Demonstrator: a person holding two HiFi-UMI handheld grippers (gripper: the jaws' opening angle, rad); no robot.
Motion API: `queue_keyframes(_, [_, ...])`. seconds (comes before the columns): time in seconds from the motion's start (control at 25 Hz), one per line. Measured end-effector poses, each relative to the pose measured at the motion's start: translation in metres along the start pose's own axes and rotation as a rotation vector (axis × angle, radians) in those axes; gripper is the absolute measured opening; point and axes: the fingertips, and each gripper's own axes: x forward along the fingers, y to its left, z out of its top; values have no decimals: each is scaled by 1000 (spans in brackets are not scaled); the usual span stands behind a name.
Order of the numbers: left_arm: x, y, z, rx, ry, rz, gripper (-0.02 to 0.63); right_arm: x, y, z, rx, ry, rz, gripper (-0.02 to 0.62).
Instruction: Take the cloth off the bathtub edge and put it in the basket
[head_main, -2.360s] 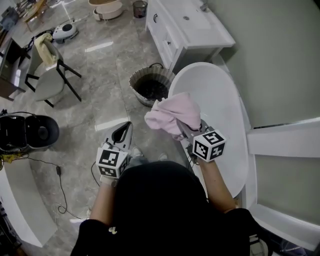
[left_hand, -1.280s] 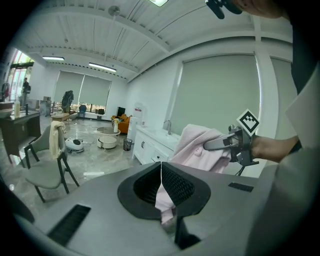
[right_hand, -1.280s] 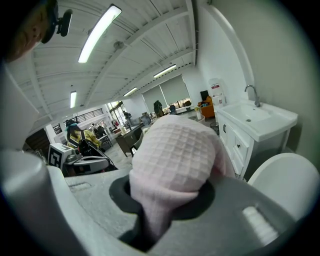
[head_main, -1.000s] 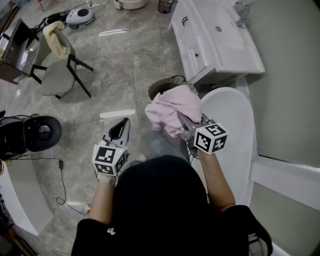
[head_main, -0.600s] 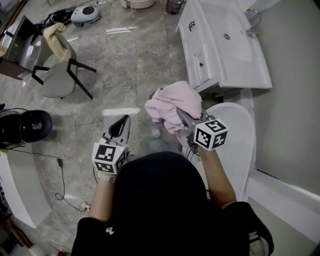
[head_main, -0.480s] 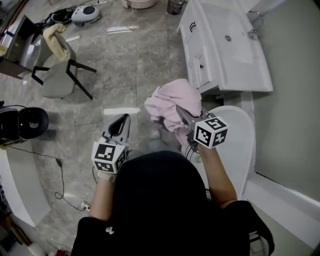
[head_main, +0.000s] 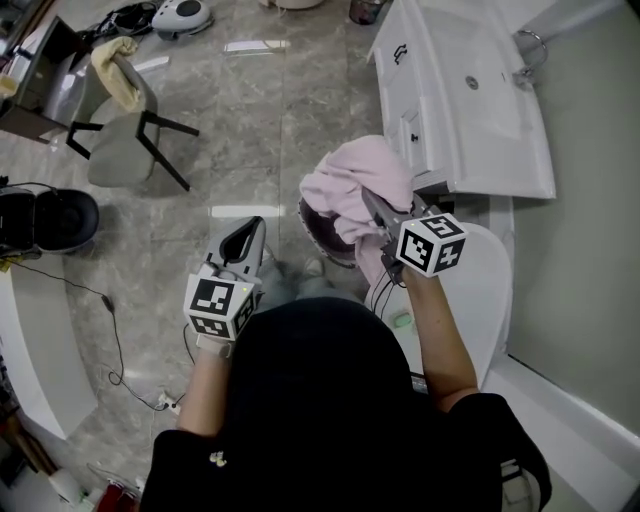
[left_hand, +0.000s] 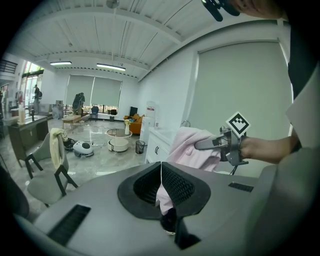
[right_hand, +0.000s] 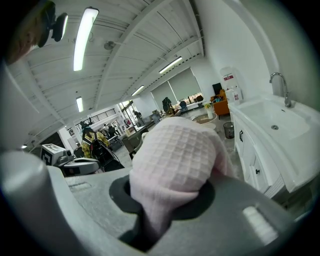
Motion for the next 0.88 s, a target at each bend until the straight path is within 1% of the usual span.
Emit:
queue_keyframes(0.36, [14,49,21,27,12,-5,14,52,-8,37,-1,-21,-10,91])
queue_keyframes(0.56, [23,67,29,32,19,-9,14,77,-11,53,7,-31,-1,91])
queue_keyframes(0.68, [29,69,29,36,24,-9,14,86,-16,51,13,-25,1,91])
queue_keyframes(0.88, [36,74,30,35,36,-3,14,97,-28,36,41,9,-3,91])
